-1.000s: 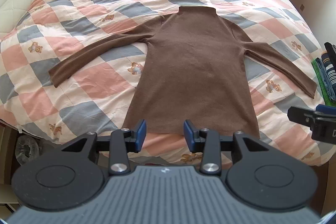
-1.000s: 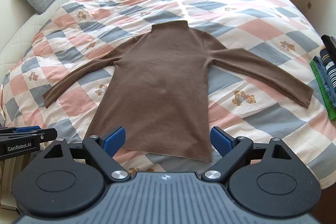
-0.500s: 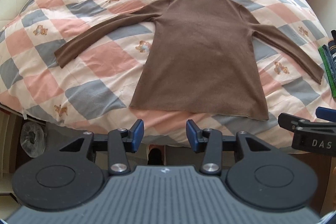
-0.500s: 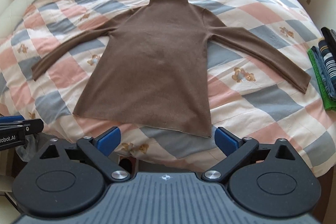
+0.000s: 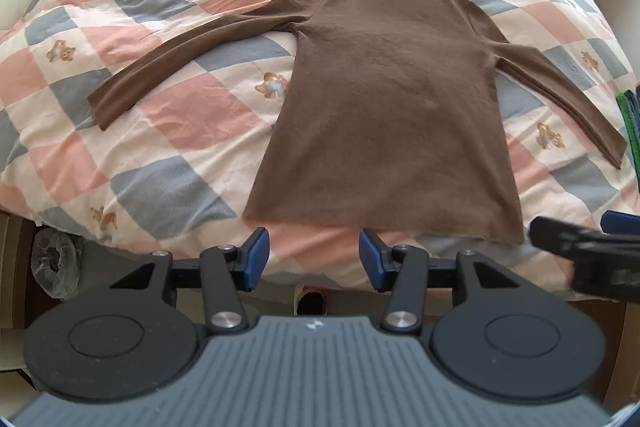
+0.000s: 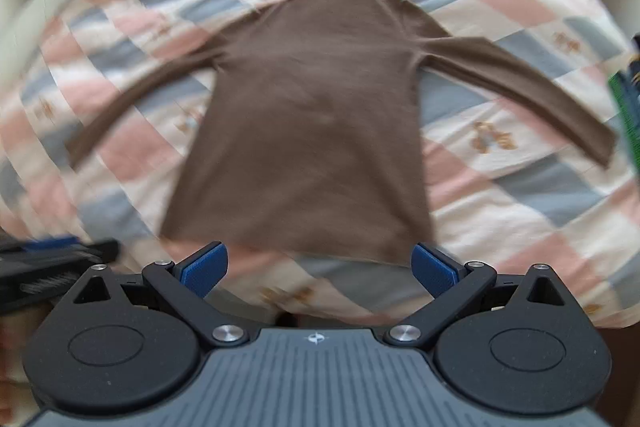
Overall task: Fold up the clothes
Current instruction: 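Release the sleeve and withdraw both grippers from the flattened sweater, then grasp the sleeve cuff nearest the left gripper with the left gripper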
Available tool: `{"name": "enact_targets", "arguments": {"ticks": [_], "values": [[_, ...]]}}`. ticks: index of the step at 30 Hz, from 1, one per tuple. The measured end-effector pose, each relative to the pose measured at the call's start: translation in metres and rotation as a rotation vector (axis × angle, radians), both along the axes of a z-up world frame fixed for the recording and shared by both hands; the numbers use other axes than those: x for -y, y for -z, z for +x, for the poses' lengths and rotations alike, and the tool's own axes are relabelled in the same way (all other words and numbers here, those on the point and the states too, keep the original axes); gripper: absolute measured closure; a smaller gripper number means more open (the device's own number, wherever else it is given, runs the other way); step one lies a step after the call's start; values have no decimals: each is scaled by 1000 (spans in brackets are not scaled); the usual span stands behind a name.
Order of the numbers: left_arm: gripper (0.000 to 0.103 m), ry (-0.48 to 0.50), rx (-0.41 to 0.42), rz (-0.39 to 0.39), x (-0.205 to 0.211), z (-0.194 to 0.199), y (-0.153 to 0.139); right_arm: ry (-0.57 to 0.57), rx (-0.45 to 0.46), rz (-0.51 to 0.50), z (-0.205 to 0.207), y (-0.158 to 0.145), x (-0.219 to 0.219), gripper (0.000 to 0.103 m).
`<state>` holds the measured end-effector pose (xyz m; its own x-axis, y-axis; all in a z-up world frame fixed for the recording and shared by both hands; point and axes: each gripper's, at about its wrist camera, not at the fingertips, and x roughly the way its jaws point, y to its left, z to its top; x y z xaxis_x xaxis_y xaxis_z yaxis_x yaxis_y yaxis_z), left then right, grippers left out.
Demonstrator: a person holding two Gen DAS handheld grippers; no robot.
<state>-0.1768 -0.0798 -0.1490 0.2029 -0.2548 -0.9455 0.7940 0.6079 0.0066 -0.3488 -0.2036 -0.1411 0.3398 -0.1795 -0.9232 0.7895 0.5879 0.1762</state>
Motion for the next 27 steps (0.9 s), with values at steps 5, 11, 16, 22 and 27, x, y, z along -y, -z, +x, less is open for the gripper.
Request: {"name": "enact_targets", "arguments": {"ticks": [5,11,16,22,27], "values": [[58,5,-38,21,31,37,12,43,18,25,29,-3,29,2],[57,32,-41,25,74,87,21,105,45,93,68,0,71,2],[55,33,-58,30,102,131,34,128,-22,91,109,14,97,2],[55,4,-90,56,115,180,67,94,-140,46,161,53,110,2],[51,-42,-102,73,109,217,97,63,-216,26,195,94,115,2]]}}
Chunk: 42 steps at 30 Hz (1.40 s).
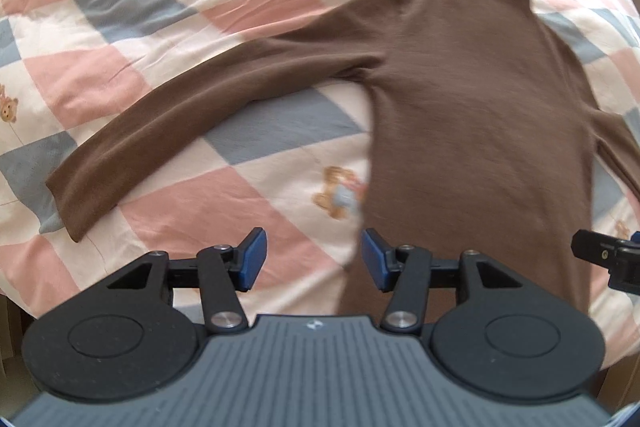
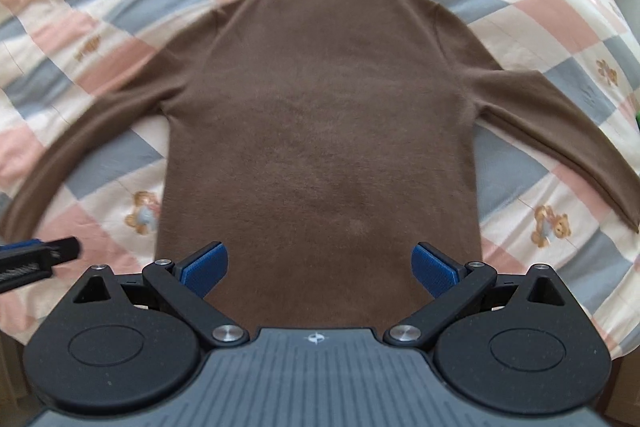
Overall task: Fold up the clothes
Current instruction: 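Grasp the sleeve cuff nearest the left gripper with the left gripper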
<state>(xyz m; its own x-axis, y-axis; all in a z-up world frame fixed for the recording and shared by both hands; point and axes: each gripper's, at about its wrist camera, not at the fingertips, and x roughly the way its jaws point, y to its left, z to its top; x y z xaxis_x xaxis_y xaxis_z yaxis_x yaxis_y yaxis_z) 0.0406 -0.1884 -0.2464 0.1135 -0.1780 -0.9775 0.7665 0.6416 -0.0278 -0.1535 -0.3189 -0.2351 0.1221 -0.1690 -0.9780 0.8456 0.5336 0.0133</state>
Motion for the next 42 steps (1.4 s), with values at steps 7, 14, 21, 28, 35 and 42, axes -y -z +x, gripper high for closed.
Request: {"name": "enact_targets", "arguments": {"ticks": [7,14,21,28,35,42], "values": [[41,-308,-44,-99,-75,62,29,3,-26,94,7,40,3,2],[42,-930,-156,-322,-178,129,65,-18,-58,125,12,65,3,2],[49,-1287,-167,-506,-218,146,108,-53,-44,127,11,78,14,2],[101,-1177,-45,-643,-181,157,83,-29,-19,135,-12,88,38,2],[101,-420,127,-879,5,89,-58,83,48,102,-73,72,84,2],[100,151,-164,-976,186,-81,-54,232,101,9,-156,55,138,2]]}}
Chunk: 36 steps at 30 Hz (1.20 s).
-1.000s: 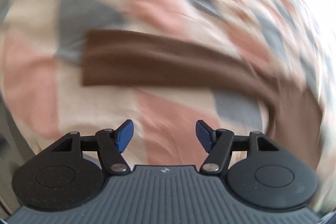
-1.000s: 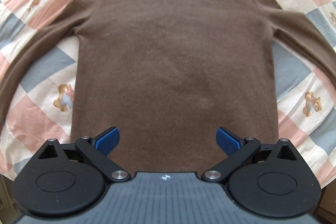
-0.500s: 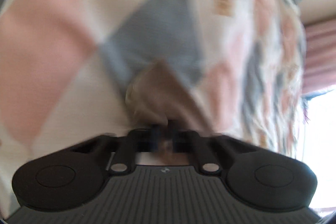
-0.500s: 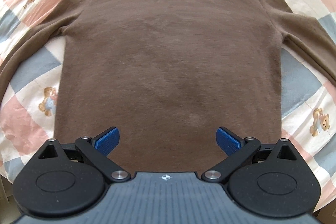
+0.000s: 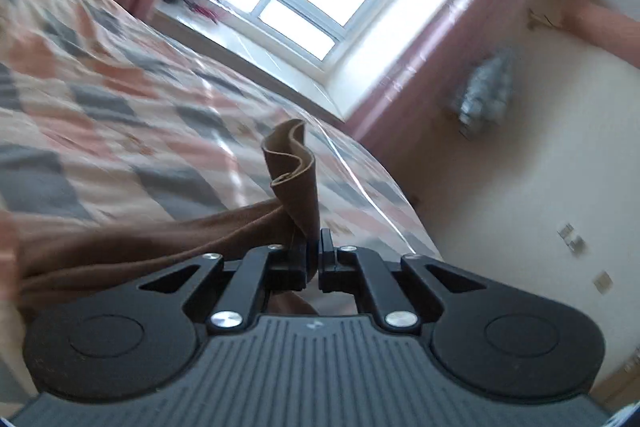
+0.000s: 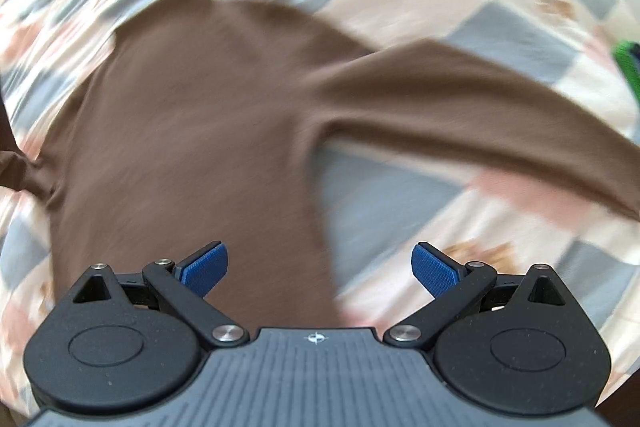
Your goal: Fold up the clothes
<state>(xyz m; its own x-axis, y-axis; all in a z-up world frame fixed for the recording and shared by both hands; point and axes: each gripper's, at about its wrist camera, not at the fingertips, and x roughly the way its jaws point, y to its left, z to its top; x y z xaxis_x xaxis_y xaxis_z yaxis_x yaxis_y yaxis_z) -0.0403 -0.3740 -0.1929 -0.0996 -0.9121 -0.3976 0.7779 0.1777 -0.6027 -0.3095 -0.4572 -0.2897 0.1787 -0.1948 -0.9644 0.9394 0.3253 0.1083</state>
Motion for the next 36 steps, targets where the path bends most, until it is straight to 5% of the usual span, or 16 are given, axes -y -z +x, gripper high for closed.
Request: {"name": "enact_targets", "arguments": {"ticks": [4,7,11,17,20,23,25,26,29,31,34,36], "values": [[96,210,-56,209,47,-81,98,84,52,-11,-48,16,26,2],[98,230,-32,381,46,-96,150,149,183,28,-76,36,43,7],[97,185,-10,408,7,-70,142,209,453,75,-91,50,64,18],[88,-67,46,466,-42,28,107,155,480,51,-57,62,90,25],[88,-149,169,532,-51,57,112,146,437,108,-42,73,96,35],[85,-160,382,633,-55,63,121,190,439,138,-39,80,96,39],[83,-145,479,676,-55,65,129,220,442,151,-37,81,96,64],[83,-129,497,682,-52,67,133,219,451,141,-36,78,95,93],[83,-64,609,705,-38,63,151,212,476,107,-32,65,90,98],[100,-22,664,712,-32,62,165,175,503,23,-34,46,84,98],[100,61,778,657,-43,59,170,115,585,-143,-43,17,72,100],[100,144,843,671,-56,57,175,113,535,-166,-47,16,68,100]]}}
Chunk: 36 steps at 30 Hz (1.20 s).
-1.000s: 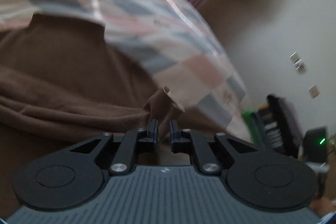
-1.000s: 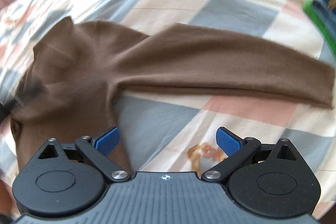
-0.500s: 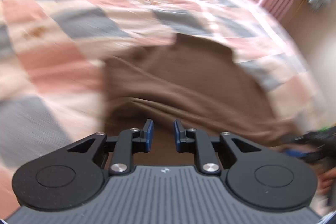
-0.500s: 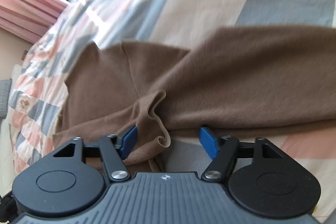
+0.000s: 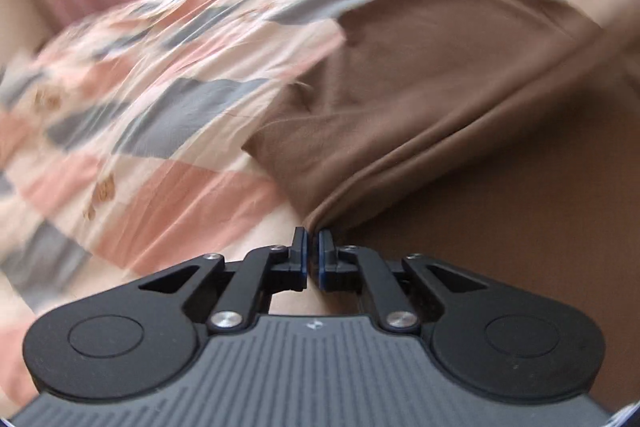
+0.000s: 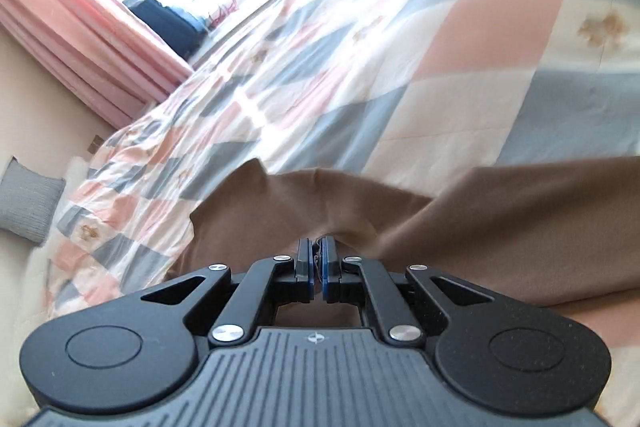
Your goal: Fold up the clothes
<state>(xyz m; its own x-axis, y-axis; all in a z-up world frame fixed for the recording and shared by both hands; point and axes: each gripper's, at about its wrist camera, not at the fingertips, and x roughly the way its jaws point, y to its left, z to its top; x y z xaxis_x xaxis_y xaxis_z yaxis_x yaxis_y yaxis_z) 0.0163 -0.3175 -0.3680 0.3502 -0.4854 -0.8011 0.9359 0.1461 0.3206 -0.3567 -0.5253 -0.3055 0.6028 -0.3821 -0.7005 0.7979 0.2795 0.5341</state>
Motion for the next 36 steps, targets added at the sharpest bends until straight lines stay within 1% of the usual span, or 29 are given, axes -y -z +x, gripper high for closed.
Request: {"name": "enact_targets", "arguments": {"ticks": [2,3,4,5,7,8,9,10,11,12,14,15,16,17,18,19,20,22,23,25,26,28,29,30,31,33,34,35,36], "values": [[100,33,-23,77,-8,7,7,25,-106,99,-5,26,-2,100],[97,19,-83,71,-10,17,4,39,-149,158,-7,42,-3,99],[96,-3,-153,58,-10,30,-1,46,-158,225,-10,57,-4,99],[94,-52,-249,23,-7,47,-10,55,-141,245,-13,63,-5,92],[81,-171,-429,-61,6,84,-24,85,-119,218,-14,63,-7,84],[76,-228,-486,-97,15,101,-26,101,-105,207,-15,63,-7,63],[76,-278,-545,-127,26,116,-26,124,-82,206,-17,63,-6,45],[75,-325,-607,-142,37,131,-22,146,-60,216,-19,66,-4,41],[75,-373,-658,-153,50,144,-17,168,-39,226,-21,69,-2,39],[74,-407,-686,-163,62,155,-13,188,-19,236,-23,72,1,39],[72,-448,-705,-160,85,173,-3,204,-2,260,-24,76,8,39],[72,-446,-718,-146,96,180,2,200,2,266,-25,78,9,43],[72,-421,-740,-118,107,184,8,195,5,272,-26,79,10,51],[75,-389,-748,-88,117,186,12,189,6,278,-26,81,11,78],[93,-341,-717,-49,127,182,13,180,2,284,-26,82,11,99],[100,-291,-678,-15,136,176,14,172,-1,283,-26,81,11,99],[100,-240,-615,-2,142,168,11,172,3,256,-28,77,6,100],[100,-153,-492,-27,146,151,0,171,-2,190,-33,64,-5,103],[100,-128,-432,-40,147,144,-3,176,-12,167,-36,60,-9,103],[100,-110,-328,-45,147,132,1,227,-88,193,-42,65,-14,103],[102,-100,-261,-22,150,125,8,252,-113,209,-45,69,-15,103],[99,-58,-102,36,155,110,22,306,-69,267,-54,78,-14,103],[98,-54,-79,33,154,107,23,334,-42,293,-58,81,-14,99],[97,-78,-102,8,152,109,19,366,2,308,-62,79,-16,93],[96,-109,-130,-20,149,112,15,397,45,323,-66,78,-18,83],[95,-205,-215,-93,139,124,-1,454,138,342,-69,76,-26,47],[95,-235,-253,-122,133,129,-10,465,169,350,-66,78,-30,41],[94,-238,-285,-143,128,130,-19,476,199,358,-63,80,-33,38],[94,-236,-316,-160,123,130,-27,486,226,367,-60,83,-36,38]]}}
